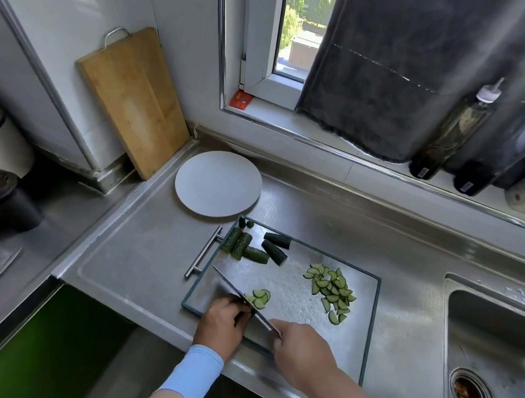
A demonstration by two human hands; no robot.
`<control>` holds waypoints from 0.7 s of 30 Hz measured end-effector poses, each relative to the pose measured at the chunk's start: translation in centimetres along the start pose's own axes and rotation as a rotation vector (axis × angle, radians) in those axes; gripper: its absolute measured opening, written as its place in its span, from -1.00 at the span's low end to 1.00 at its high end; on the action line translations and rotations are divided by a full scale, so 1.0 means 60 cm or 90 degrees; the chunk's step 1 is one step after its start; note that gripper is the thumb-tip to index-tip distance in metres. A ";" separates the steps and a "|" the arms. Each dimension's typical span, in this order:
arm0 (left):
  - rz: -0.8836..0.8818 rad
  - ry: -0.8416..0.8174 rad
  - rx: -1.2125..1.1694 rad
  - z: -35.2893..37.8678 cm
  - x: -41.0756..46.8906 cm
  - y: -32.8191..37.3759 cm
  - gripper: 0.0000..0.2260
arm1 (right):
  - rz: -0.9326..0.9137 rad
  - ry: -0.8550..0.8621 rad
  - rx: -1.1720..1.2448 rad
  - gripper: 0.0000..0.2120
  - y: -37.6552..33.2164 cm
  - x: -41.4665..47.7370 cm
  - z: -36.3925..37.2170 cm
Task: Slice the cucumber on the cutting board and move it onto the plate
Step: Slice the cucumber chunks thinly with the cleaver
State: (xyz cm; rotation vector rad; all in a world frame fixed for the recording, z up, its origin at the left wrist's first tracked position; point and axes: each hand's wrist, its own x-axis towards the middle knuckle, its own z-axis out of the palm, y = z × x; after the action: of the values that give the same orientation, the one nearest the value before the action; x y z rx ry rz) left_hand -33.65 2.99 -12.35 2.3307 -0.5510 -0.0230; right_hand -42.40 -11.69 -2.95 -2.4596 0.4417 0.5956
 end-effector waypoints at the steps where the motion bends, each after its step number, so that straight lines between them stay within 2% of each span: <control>1: -0.004 -0.001 0.001 0.002 -0.001 -0.002 -0.85 | 0.002 -0.004 -0.009 -0.71 0.000 0.002 0.000; 8: -0.022 0.002 0.005 0.004 -0.005 -0.002 -0.85 | 0.004 -0.016 -0.027 -0.70 0.003 0.001 0.000; 10: -0.018 0.001 0.006 0.005 -0.005 -0.005 -0.85 | -0.006 -0.014 -0.027 -0.75 0.003 0.001 0.001; 15: -0.004 0.000 -0.007 0.004 -0.005 -0.006 -0.85 | -0.020 0.011 -0.025 -0.83 0.007 -0.002 0.007; 21: 0.033 0.014 -0.006 0.000 -0.003 -0.008 -0.86 | -0.039 0.045 -0.022 -0.81 0.012 -0.007 0.005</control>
State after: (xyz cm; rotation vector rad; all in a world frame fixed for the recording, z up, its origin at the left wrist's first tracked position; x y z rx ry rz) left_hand -33.67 3.35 -12.70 2.3040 -0.5982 0.0231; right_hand -43.15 -12.02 -3.26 -2.5242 0.3851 0.4969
